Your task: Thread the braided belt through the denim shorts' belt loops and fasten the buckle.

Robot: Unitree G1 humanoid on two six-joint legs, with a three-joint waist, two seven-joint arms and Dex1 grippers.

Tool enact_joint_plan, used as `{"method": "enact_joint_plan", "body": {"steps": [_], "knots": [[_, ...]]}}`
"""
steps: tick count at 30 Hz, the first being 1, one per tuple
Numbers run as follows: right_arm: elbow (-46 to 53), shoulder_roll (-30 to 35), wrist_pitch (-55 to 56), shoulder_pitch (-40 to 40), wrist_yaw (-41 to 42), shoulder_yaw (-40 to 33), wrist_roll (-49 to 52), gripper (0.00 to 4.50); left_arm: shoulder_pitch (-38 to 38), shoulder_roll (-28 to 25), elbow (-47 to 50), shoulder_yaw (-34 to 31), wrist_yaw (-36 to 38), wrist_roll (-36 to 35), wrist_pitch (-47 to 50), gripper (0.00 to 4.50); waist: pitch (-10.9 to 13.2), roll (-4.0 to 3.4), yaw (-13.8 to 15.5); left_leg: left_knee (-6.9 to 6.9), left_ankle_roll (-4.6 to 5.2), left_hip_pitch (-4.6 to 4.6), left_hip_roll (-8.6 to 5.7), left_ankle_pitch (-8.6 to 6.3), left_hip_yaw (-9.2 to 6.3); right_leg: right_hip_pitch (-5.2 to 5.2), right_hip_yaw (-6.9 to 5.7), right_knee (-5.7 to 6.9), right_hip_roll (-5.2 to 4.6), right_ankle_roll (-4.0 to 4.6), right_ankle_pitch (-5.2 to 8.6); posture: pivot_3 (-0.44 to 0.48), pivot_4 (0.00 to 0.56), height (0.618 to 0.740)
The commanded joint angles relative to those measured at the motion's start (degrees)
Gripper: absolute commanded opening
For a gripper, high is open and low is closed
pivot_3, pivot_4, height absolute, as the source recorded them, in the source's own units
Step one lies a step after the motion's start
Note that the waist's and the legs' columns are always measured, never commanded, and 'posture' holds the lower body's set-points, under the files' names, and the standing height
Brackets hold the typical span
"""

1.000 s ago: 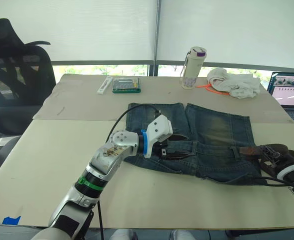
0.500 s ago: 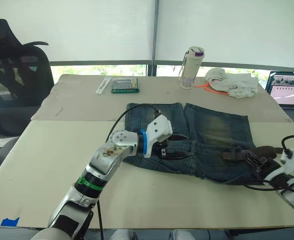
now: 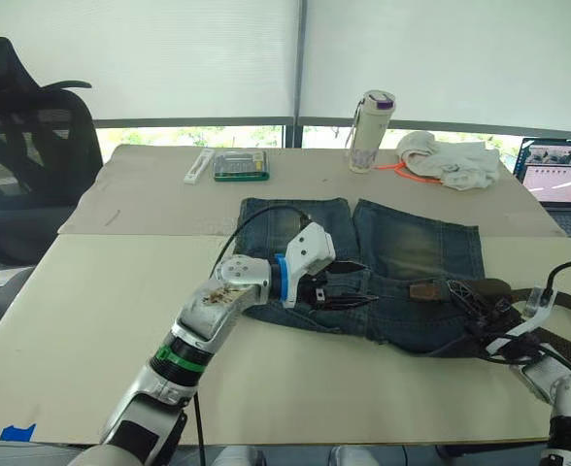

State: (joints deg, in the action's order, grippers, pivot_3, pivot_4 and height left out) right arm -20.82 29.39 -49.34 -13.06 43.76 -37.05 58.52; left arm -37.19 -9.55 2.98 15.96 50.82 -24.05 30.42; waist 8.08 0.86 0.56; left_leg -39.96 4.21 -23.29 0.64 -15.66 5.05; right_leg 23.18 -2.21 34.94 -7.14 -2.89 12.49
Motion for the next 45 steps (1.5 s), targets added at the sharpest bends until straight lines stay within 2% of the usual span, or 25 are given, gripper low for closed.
{"method": "enact_joint_plan", "body": {"steps": [1, 7, 13, 19, 23, 33, 45], "knots": [[3.63, -0.98, -2.91, 0.27, 1.34, -2.33, 5.65, 0.00, 0.61, 7.74, -3.08, -5.44, -6.08, -7.07, 5.28, 3.01, 0.00, 0.00, 0.08, -0.01, 0.01, 0.00, 0.00, 0.00, 0.00, 0.00, 0.00, 0.01, -0.01, 0.00, 0.00, 0.000, 0.150, 0.737], [9.76, -3.37, -5.41, 2.05, 0.36, -3.07, 11.13, 0.00, 1.19, 18.75, -11.68, -9.36, -10.65, -12.95, 12.39, 3.01, 0.00, 0.00, 0.11, 0.00, 0.02, -0.01, -0.01, -0.01, -0.01, 0.02, -0.01, 0.02, -0.02, 0.00, 0.00, 0.000, 0.150, 0.737], [15.27, -5.30, -4.98, 4.19, 0.14, -2.23, 14.06, 0.00, -1.89, 22.97, -22.04, -10.97, -13.78, -13.21, 11.89, 3.01, -0.02, -0.03, 0.08, 0.02, 0.02, 0.00, -0.01, -0.01, -0.01, 0.04, 0.00, 0.02, 0.02, 0.00, 0.00, 0.000, 0.150, 0.737], [18.82, -5.52, -4.86, 5.49, -0.61, -0.75, 14.52, 0.00, -3.59, 24.08, -24.79, -11.00, -13.07, -14.00, 10.23, 3.01, -0.02, -0.04, 0.08, 0.01, 0.03, -0.01, -0.02, -0.02, -0.01, 0.04, 0.00, 0.02, -0.01, 0.00, 0.00, 0.000, 0.150, 0.737], [21.34, -6.17, -3.52, 5.14, -1.81, 1.33, 13.22, 0.00, -2.97, 23.77, -22.28, -11.39, -11.57, -17.15, 11.22, 3.01, -0.02, -0.04, 0.02, 0.02, 0.03, -0.02, -0.02, -0.03, -0.02, 0.06, 0.00, 0.02, -0.01, 0.01, 0.00, 0.000, 0.150, 0.737], [20.27, -7.20, -2.85, 2.51, -3.45, 2.64, 14.69, 0.00, 2.41, 19.13, -13.08, -10.94, -9.10, -22.45, 17.03, 3.01, -0.02, -0.05, 0.16, 0.01, 0.02, -0.04, -0.03, -0.02, -0.02, 0.06, -0.01, 0.02, -0.02, 0.01, 0.00, 0.000, 0.150, 0.737], [22.72, -7.76, -3.26, 2.98, -3.10, 5.22, 17.01, 0.00, 0.99, 20.61, -16.99, -12.38, -12.82, -20.58, 14.50, 3.01, -0.02, -0.05, 0.11, 0.01, 0.03, -0.03, -0.03, -0.02, -0.02, 0.06, -0.01, 0.02, -0.02, 0.01, 0.00, 0.000, 0.150, 0.737]]}}
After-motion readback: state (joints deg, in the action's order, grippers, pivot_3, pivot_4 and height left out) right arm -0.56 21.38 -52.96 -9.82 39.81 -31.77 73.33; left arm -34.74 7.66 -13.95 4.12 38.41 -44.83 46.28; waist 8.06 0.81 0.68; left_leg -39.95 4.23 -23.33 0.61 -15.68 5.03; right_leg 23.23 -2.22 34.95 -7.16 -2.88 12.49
